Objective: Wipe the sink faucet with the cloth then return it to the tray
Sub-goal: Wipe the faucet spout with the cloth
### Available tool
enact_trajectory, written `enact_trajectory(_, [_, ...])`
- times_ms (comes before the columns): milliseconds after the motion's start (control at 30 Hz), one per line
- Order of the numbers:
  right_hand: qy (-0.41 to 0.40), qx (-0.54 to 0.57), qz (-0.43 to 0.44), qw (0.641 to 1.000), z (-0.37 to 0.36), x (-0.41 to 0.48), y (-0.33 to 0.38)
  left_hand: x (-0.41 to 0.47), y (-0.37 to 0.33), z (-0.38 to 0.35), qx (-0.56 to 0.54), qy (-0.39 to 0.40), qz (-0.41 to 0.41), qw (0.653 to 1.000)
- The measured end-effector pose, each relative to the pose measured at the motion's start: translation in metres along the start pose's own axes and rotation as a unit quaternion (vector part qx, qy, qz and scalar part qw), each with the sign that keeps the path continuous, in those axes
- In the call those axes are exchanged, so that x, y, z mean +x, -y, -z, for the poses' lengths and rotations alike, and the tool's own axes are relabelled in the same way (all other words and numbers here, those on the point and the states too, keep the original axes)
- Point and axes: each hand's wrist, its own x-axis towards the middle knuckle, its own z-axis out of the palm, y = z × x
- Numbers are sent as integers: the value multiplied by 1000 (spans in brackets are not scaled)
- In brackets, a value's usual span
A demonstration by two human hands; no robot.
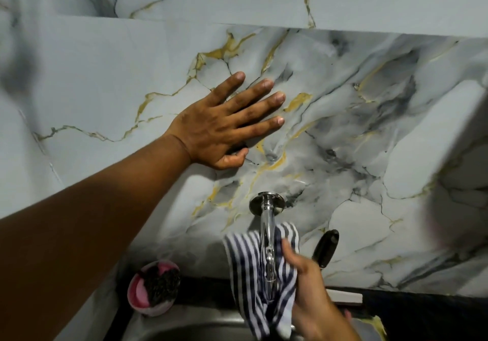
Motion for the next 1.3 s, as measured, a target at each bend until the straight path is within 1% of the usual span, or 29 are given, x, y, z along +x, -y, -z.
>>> enact_trajectory(33, [-46, 41, 20, 998, 10, -10, -9, 0, 0, -1, 0, -2, 0, 1000])
enact_trajectory(67, [-114, -47, 87, 988, 9, -18, -21, -1, 0, -1, -1, -3, 0, 1000])
enact_trajectory(100, [-141, -174, 157, 962, -1, -29, -34, -1, 0, -1, -3, -5, -1, 1000])
enact_trajectory(167, [-172, -337, 287, 880, -34, -40, -41, -1, 0, -1, -9, -7, -3, 1000])
enact_trajectory(200, [-175, -402, 357, 825, -44, -37, -45, 0, 0, -1, -10, -7, -2, 1000])
enact_trajectory(233, [-157, -511, 416, 735, -54, -37, -44, 0, 0, -1, -10, -7, -1, 1000])
enact_trajectory(267, [-146, -628, 452, 616, -59, -34, -39, 0, 0, -1, -10, -6, -1, 1000])
enact_trajectory(300, [-161, -741, 440, 482, -62, -30, -33, 0, 0, -1, -9, -6, -1, 1000])
enact_trajectory(333, [-165, -813, 387, 402, -67, -27, -25, -1, 0, -2, -9, -8, -2, 1000])
enact_trajectory(367, [-149, -859, 351, 341, -71, -29, -21, -1, 0, -2, -10, -8, -2, 1000])
enact_trajectory(467, [-40, -962, 252, 96, -68, -37, -32, -1, 0, -3, -13, -5, -2, 1000])
enact_trajectory(500, [-20, -965, 258, 53, -69, -40, -30, -1, -1, -3, -14, -5, -2, 1000])
enact_trajectory(533, [-7, -959, 275, 63, -72, -41, -23, -1, 0, -4, -15, -7, -3, 1000])
enact_trajectory(567, [-11, -946, 304, 114, -73, -39, -11, -1, 0, -4, -16, -10, -3, 1000])
enact_trajectory(600, [-20, -914, 355, 194, -73, -36, 1, -1, 0, -4, -17, -13, -3, 1000])
enact_trajectory(633, [-25, -860, 410, 304, -72, -36, 10, -1, 1, -4, -17, -15, -3, 1000])
enact_trajectory(667, [-27, -781, 453, 429, -67, -35, 12, -2, 0, -4, -18, -15, -2, 1000])
enact_trajectory(700, [-38, -681, 488, 544, -58, -32, 3, -2, 0, -4, -18, -15, -2, 1000])
enact_trajectory(733, [-63, -581, 505, 635, -50, -30, -11, -2, 0, -5, -17, -14, -2, 1000])
enact_trajectory(767, [-107, -495, 485, 714, -43, -30, -28, -3, 0, -5, -15, -12, -2, 1000])
enact_trajectory(800, [-133, -411, 435, 790, -36, -30, -38, -4, 0, -6, -13, -11, -2, 1000])
enact_trajectory(833, [-124, -320, 371, 863, -28, -30, -39, -3, 0, -6, -13, -10, -2, 1000])
enact_trajectory(867, [-90, -227, 291, 925, -21, -23, -31, -3, 0, -5, -14, -9, -3, 1000])
enact_trajectory(900, [-39, -154, 207, 965, -17, -16, -16, -2, 0, -4, -17, -8, -3, 1000])
enact_trajectory(933, [9, -109, 144, 984, -15, -13, 0, -1, 0, -4, -18, -8, -3, 1000])
enact_trajectory(967, [41, -76, 109, 990, -14, -9, 14, -1, 0, -4, -17, -7, -2, 1000])
enact_trajectory(1100, [133, 3, 48, 990, -12, 13, 21, -3, -1, -5, -8, -6, -1, 1000])
enact_trajectory(1167, [163, -4, 32, 986, -1, 16, 7, -3, -1, -5, -7, -2, 1, 1000])
enact_trajectory(1300, [175, -64, 28, 982, 30, -1, -21, 0, -3, -5, -3, -1, 0, 1000])
